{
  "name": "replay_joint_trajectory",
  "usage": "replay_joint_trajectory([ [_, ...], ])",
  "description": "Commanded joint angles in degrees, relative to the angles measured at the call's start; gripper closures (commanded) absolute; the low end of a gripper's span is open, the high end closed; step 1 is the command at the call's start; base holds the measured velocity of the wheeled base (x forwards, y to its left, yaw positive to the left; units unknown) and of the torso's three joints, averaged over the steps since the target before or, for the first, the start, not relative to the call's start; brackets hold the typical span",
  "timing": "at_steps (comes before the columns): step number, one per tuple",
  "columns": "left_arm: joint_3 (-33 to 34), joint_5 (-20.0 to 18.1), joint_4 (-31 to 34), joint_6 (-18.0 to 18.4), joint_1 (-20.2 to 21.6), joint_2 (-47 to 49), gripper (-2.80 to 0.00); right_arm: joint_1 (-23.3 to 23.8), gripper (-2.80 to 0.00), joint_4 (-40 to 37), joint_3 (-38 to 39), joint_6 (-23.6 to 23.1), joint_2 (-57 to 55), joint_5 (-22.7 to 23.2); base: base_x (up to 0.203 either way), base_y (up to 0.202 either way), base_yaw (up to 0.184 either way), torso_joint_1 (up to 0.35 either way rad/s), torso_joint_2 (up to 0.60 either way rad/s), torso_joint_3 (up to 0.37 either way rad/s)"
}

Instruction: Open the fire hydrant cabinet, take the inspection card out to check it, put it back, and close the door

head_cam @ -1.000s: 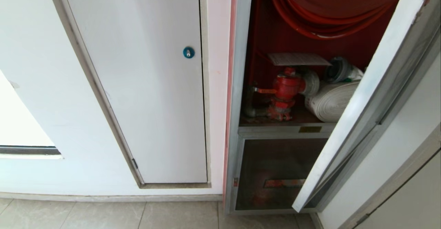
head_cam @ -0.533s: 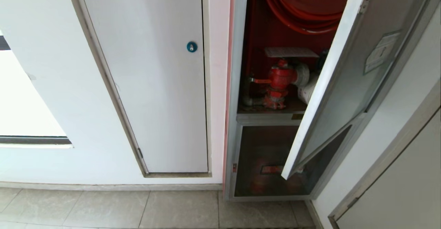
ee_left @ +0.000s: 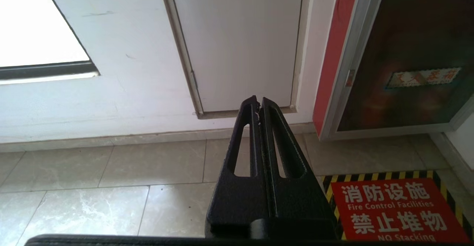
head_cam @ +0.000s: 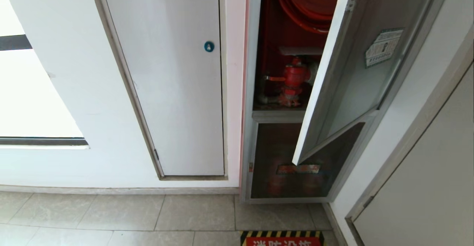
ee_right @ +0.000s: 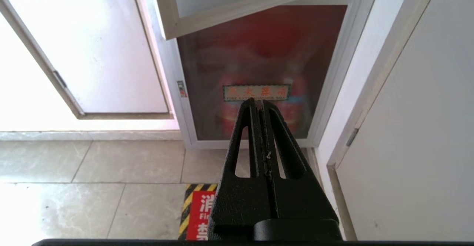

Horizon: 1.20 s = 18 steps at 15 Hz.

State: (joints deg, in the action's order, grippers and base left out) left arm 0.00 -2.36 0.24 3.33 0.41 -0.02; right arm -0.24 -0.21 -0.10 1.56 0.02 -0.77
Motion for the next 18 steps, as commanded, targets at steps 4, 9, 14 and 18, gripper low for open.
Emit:
replay_joint_trajectory([
  [4, 0.0, 0.0, 0.0, -0.1, 0.0, 0.0, 0.00, 0.0, 0.00, -0.1, 0.0, 0.0, 0.0, 0.0, 0.000, 0.000, 0.000, 0.000, 0.00, 0.000],
  [9, 0.0, 0.0, 0.0, 0.0, 0.0, 0.0, 0.00, 0.0, 0.00, 0.0, 0.0, 0.0, 0.0, 0.0, 0.000, 0.000, 0.000, 0.000, 0.00, 0.000],
  [14, 0.0, 0.0, 0.0, -0.1, 0.0, 0.0, 0.00, 0.0, 0.00, -0.1, 0.0, 0.2, 0.0, -0.1, 0.000, 0.000, 0.000, 0.000, 0.00, 0.000],
  [18, 0.0, 0.0, 0.0, -0.1, 0.0, 0.0, 0.00, 0.0, 0.00, 0.0, -0.1, 3.7, 0.0, -1.6, 0.000, 0.000, 0.000, 0.000, 0.00, 0.000],
])
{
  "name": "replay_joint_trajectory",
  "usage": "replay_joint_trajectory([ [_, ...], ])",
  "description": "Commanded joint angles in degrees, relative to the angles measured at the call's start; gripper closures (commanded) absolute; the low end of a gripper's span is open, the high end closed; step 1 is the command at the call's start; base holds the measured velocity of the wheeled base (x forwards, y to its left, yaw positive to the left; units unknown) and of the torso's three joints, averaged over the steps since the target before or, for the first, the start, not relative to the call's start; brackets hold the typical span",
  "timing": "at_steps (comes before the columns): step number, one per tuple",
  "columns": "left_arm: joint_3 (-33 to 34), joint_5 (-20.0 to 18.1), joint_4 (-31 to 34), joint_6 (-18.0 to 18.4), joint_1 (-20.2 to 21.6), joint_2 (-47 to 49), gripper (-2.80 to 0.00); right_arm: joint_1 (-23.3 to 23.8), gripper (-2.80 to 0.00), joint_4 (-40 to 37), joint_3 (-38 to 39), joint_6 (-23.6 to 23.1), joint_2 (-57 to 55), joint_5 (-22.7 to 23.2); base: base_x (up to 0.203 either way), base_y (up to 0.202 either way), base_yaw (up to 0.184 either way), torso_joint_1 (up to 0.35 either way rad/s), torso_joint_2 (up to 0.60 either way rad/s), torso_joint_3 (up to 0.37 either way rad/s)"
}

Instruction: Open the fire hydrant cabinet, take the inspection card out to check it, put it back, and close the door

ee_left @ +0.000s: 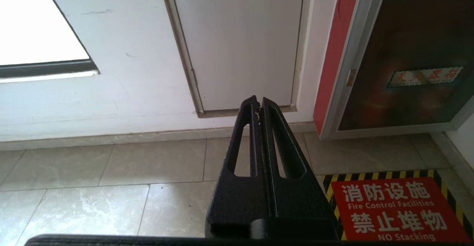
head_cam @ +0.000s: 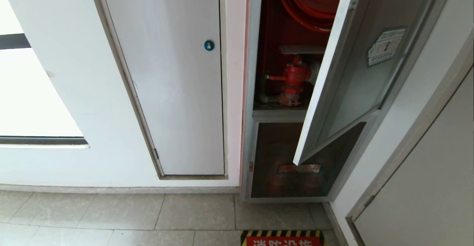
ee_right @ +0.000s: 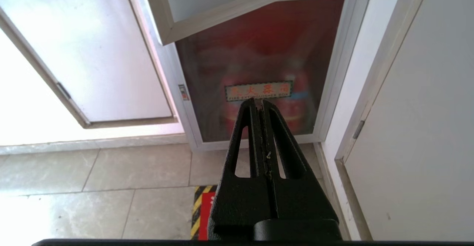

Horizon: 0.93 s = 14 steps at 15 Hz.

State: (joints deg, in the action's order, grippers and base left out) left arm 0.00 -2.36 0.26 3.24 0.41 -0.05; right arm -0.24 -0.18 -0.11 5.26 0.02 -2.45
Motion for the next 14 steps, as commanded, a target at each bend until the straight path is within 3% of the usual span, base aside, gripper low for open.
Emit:
replay_joint_trajectory([
  [1, 0.0, 0.0, 0.0, 0.1, 0.0, 0.0, 0.00, 0.0, 0.00, 0.0, 0.0, 0.1, 0.0, 0.0, 0.000, 0.000, 0.000, 0.000, 0.00, 0.000],
  [9, 0.0, 0.0, 0.0, 0.1, 0.0, 0.0, 0.00, 0.0, 0.00, -0.4, -0.4, -0.7, 0.0, -1.1, 0.000, 0.000, 0.000, 0.000, 0.00, 0.000],
  [14, 0.0, 0.0, 0.0, 0.1, 0.0, 0.0, 0.00, 0.0, 0.00, -3.5, -11.7, -1.0, -7.2, -0.7, 0.000, 0.000, 0.000, 0.000, 0.00, 0.000],
])
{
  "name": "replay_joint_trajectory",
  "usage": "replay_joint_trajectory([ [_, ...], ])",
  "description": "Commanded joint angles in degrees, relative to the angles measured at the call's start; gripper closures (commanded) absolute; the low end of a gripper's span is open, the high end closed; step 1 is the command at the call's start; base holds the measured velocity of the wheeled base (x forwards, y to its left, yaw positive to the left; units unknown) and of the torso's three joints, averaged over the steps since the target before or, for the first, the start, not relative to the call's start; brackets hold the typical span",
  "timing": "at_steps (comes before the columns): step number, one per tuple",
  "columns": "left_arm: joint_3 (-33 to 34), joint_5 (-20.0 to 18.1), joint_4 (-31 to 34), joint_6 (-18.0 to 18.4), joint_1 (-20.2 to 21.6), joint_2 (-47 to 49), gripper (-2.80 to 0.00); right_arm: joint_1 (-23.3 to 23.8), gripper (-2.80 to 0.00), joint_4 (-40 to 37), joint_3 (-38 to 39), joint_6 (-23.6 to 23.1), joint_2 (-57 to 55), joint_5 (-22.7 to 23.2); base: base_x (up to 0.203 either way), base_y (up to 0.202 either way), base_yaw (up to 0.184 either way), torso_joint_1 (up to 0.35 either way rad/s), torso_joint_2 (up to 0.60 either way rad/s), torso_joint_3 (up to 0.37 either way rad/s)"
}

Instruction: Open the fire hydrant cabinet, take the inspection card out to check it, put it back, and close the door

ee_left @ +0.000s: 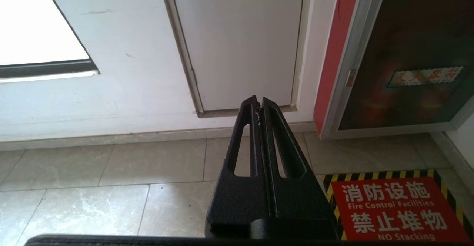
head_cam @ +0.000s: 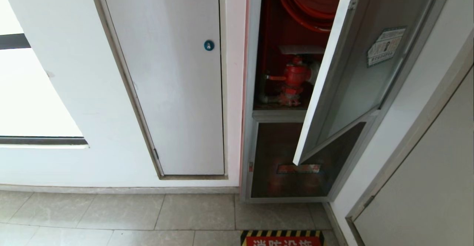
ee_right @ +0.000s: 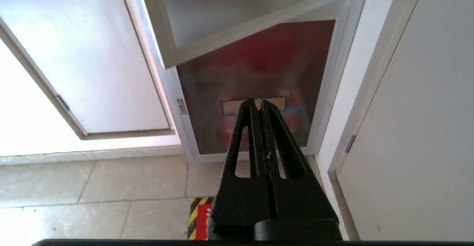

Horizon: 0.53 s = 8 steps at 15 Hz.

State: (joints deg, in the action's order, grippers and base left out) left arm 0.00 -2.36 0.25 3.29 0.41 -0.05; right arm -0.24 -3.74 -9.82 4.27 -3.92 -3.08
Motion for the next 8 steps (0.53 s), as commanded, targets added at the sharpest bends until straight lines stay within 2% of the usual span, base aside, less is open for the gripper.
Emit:
replay_joint_trajectory([
  [1, 0.0, 0.0, 0.0, 0.0, 0.0, 0.0, 0.00, -0.1, 0.00, -0.1, -4.8, 0.1, -6.3, 0.5, 0.000, 0.000, 0.000, 0.000, 0.00, 0.000],
  [3, 0.0, 0.0, 0.0, 0.0, 0.0, 0.0, 0.00, -0.2, 0.00, -0.3, -10.1, 0.1, -12.6, 4.0, 0.000, 0.000, 0.000, 0.000, 0.00, 0.000],
  [8, 0.0, 0.0, 0.0, 0.0, 0.0, 0.0, 0.00, -0.4, 0.00, -0.1, -23.8, 1.0, -30.9, 16.5, 0.000, 0.000, 0.000, 0.000, 0.00, 0.000],
])
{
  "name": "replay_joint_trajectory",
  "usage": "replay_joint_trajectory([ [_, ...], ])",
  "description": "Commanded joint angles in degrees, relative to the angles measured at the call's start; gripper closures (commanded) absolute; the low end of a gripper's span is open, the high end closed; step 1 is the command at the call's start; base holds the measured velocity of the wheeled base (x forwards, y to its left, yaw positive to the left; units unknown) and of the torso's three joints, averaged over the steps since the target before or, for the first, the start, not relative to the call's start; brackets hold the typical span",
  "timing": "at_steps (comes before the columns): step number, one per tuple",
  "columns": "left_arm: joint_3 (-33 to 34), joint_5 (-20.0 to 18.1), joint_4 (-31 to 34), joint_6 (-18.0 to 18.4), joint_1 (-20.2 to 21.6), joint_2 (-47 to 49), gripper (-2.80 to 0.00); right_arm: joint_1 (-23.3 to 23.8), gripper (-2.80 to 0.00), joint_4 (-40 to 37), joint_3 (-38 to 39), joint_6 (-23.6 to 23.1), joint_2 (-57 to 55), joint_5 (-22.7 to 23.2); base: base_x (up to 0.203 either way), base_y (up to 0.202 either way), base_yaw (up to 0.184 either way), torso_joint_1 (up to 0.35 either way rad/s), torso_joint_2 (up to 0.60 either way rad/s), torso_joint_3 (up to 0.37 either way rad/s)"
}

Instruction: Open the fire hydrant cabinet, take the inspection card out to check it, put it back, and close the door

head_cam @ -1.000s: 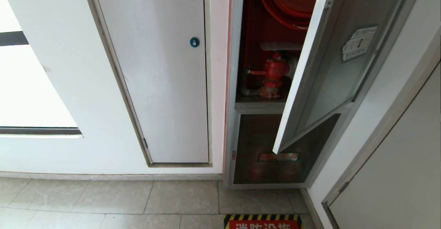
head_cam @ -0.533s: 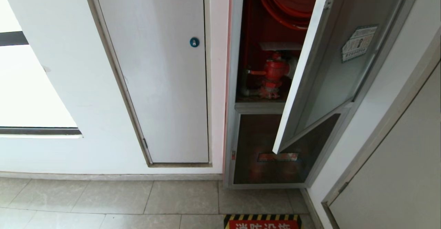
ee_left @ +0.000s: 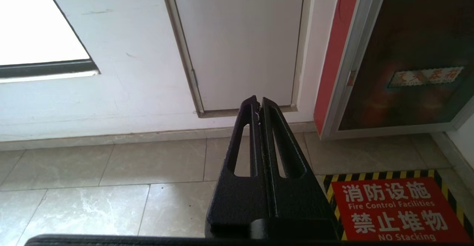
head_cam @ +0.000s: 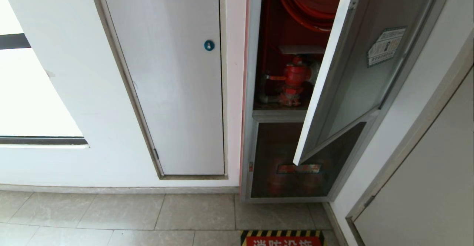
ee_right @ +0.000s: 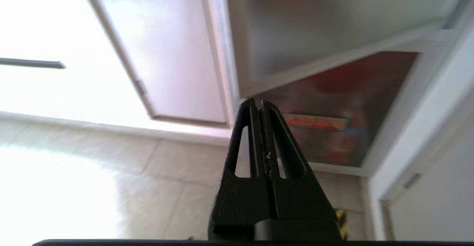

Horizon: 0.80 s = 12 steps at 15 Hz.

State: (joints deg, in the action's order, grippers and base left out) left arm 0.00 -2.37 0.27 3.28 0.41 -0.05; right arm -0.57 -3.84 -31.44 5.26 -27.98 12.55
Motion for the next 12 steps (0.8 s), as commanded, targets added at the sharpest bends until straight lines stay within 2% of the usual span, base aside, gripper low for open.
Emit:
replay_joint_trajectory([
  [1, 0.0, 0.0, 0.0, 0.1, 0.0, 0.0, 0.00, 0.0, 0.00, 0.0, -4.8, 0.2, -10.5, 3.3, 0.000, 0.000, 0.000, 0.000, 0.00, 0.000],
  [4, 0.0, 0.0, 0.0, 0.0, 0.0, 0.0, 0.00, -1.5, 0.00, 0.0, -13.3, 0.8, -21.9, 7.4, 0.000, 0.000, 0.000, 0.000, 0.00, 0.000],
  [6, 0.0, 0.0, 0.0, 0.1, 0.0, 0.0, 0.00, -6.4, 0.00, 0.1, -18.6, 2.0, -26.7, 6.7, 0.000, 0.000, 0.000, 0.000, 0.00, 0.000],
  [7, 0.0, 0.0, 0.0, 0.1, 0.0, 0.0, 0.00, -9.4, 0.00, 0.2, -19.8, 2.3, -28.1, 4.7, 0.000, 0.000, 0.000, 0.000, 0.00, 0.000],
  [9, 0.0, 0.0, 0.0, 0.1, 0.0, 0.0, 0.00, -17.6, 0.00, 3.3, -20.7, 3.2, -31.4, -3.6, 0.000, 0.000, 0.000, 0.000, 0.00, 0.000],
  [12, 0.0, 0.0, 0.0, 0.1, 0.0, 0.0, 0.00, -29.4, 0.00, 12.9, -21.6, 3.8, -39.4, -20.5, 0.000, 0.000, 0.000, 0.000, 0.00, 0.000],
])
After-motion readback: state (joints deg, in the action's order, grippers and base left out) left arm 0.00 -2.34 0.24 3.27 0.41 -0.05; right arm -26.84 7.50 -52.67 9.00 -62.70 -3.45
